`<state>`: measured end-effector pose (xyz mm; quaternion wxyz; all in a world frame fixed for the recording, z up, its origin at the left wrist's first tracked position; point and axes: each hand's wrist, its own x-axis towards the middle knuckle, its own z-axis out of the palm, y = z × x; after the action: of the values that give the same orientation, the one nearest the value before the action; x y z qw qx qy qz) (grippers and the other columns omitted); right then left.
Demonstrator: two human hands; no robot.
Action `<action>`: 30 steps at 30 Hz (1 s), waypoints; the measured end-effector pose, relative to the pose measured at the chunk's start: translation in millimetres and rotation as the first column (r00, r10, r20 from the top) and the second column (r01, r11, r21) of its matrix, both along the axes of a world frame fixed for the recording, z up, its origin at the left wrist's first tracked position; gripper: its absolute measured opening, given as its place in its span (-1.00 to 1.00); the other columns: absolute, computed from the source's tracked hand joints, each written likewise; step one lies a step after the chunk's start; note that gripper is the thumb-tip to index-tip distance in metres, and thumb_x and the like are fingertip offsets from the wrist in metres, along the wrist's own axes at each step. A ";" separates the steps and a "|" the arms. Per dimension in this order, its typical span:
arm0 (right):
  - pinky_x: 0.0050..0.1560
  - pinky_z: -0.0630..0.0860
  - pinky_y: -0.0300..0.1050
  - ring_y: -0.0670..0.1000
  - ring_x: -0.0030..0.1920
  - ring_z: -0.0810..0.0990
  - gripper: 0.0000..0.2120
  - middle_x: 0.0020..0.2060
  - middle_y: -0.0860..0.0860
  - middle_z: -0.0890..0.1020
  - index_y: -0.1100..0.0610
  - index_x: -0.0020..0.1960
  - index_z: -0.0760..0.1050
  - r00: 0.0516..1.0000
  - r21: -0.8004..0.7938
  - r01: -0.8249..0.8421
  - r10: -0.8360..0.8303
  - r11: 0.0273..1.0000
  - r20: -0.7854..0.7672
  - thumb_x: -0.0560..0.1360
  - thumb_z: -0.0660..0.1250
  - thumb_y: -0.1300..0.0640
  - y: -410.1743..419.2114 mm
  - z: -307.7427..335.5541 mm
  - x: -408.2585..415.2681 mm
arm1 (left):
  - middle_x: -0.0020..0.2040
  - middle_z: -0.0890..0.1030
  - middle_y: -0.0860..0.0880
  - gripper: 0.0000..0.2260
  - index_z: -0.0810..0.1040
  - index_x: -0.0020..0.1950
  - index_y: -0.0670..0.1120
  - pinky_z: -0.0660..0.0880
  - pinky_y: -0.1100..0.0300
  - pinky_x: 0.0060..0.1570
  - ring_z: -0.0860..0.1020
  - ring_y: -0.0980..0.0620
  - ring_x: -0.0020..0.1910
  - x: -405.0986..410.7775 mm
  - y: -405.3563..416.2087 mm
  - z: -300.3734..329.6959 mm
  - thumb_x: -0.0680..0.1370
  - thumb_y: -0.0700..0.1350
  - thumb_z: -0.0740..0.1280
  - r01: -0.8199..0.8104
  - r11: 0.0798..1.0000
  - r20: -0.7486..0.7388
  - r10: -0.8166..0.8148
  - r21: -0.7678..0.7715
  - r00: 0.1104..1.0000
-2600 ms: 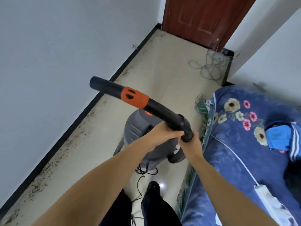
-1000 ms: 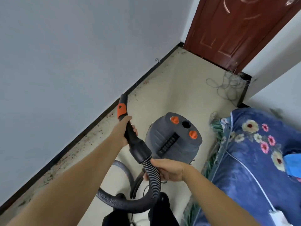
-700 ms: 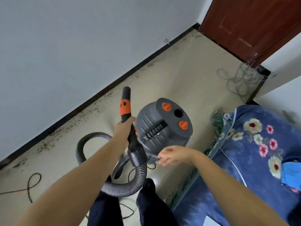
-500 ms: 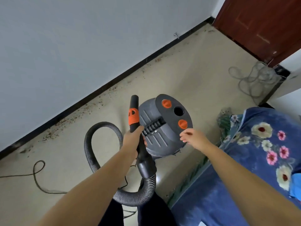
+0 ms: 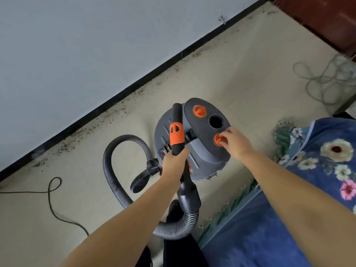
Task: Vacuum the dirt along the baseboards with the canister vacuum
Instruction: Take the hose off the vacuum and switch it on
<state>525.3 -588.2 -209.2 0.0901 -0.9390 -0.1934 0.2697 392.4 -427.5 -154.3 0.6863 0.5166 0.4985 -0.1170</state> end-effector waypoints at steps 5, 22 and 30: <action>0.17 0.44 0.01 0.18 0.19 0.48 -0.70 0.22 0.14 0.46 0.20 0.26 0.47 0.997 -0.062 -0.077 0.077 0.995 -0.003 0.56 0.28 0.13 3.4 0.7 10.0 | -0.57 0.46 -0.03 -0.88 0.43 -0.21 -0.13 0.45 0.21 -0.39 0.43 -0.02 -0.56 10.3 0.2 2.3 0.49 -0.16 0.32 0.089 0.994 0.010 -0.089 0.057 0.996; 0.06 0.43 -0.02 0.21 0.12 0.52 -0.77 0.06 0.17 0.58 0.17 0.03 0.52 0.980 -0.079 0.147 -0.156 0.986 -0.126 0.61 0.16 0.05 38.5 29.9 -1.8 | -0.53 0.45 -0.06 -0.90 0.42 -0.20 -0.12 0.47 0.21 -0.40 0.42 -0.02 -0.55 7.5 6.9 20.1 0.49 -0.18 0.31 0.018 0.998 0.049 -0.021 0.064 0.999; -0.33 0.25 -0.16 -0.05 -0.38 0.34 -0.60 -0.41 -0.03 0.32 0.11 -0.30 0.26 0.913 0.507 0.230 -0.005 0.831 -0.407 0.58 0.16 -0.14 174.5 159.8 -61.3 | -0.46 0.47 -0.06 -0.91 0.42 -0.17 -0.12 0.40 0.31 -0.55 0.43 0.10 -0.60 -24.9 64.8 73.1 0.51 -0.18 0.30 -0.021 0.933 0.180 -0.047 0.360 0.983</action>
<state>464.0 -413.7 -49.4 0.4061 -0.8120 -0.1810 0.3782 367.6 -362.8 -81.2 0.6224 0.6456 0.4419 0.0205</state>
